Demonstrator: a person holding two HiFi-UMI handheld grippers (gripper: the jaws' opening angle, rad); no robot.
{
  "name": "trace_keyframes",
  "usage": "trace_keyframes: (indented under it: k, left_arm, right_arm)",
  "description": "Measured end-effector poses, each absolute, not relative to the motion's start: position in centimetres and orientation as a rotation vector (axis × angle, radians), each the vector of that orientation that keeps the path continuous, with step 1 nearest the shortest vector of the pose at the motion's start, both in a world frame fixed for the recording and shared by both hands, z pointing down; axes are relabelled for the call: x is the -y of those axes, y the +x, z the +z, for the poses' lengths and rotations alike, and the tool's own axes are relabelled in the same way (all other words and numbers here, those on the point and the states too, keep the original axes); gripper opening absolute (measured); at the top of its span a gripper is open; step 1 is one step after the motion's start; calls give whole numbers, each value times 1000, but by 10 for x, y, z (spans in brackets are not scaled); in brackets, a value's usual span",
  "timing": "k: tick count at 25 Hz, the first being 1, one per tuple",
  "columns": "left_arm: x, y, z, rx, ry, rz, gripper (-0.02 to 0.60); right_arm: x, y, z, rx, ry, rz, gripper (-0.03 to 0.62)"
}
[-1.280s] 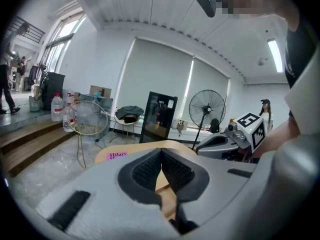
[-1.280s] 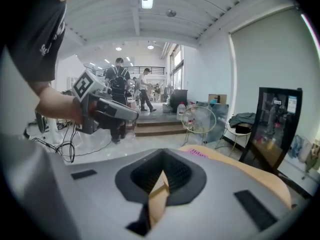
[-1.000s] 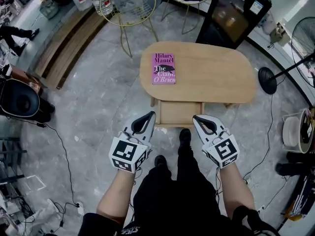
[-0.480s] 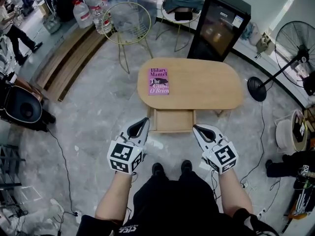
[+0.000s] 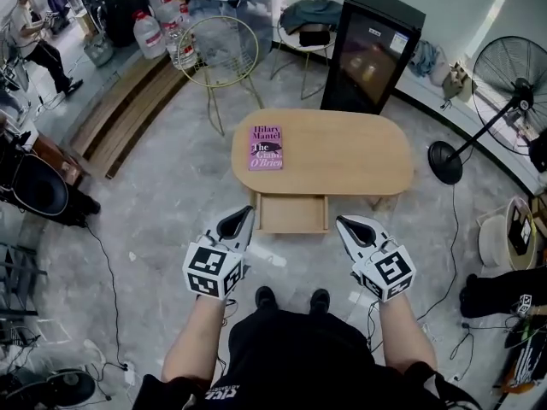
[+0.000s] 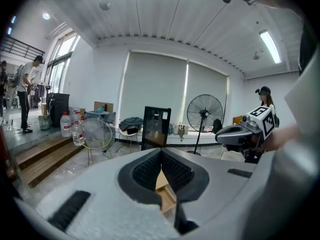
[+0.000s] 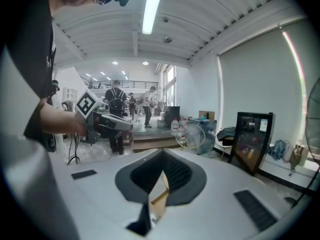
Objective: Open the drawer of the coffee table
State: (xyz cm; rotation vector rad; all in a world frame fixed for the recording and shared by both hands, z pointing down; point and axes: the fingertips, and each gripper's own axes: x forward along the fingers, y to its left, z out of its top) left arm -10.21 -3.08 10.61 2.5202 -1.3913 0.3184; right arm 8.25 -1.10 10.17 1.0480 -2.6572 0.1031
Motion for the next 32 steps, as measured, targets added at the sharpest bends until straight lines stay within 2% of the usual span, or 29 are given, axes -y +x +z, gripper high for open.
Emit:
trace_keyframes:
  k: [9, 19, 25, 32]
  left_arm:
    - [13, -26, 79, 1506, 2510, 320, 11]
    - [-2, 30, 57, 1572, 2502, 269, 9]
    - [1, 19, 27, 1578, 2556, 305, 10]
    - [13, -33, -5, 1676, 2547, 259, 11]
  right_arm:
    - [3, 185, 72, 2756, 1079, 112, 5]
    - [-5, 234, 49, 2821, 1020, 74, 3]
    - [2, 226, 21, 2863, 1015, -3, 3]
    - [15, 192, -16, 2918, 1044, -55, 3]
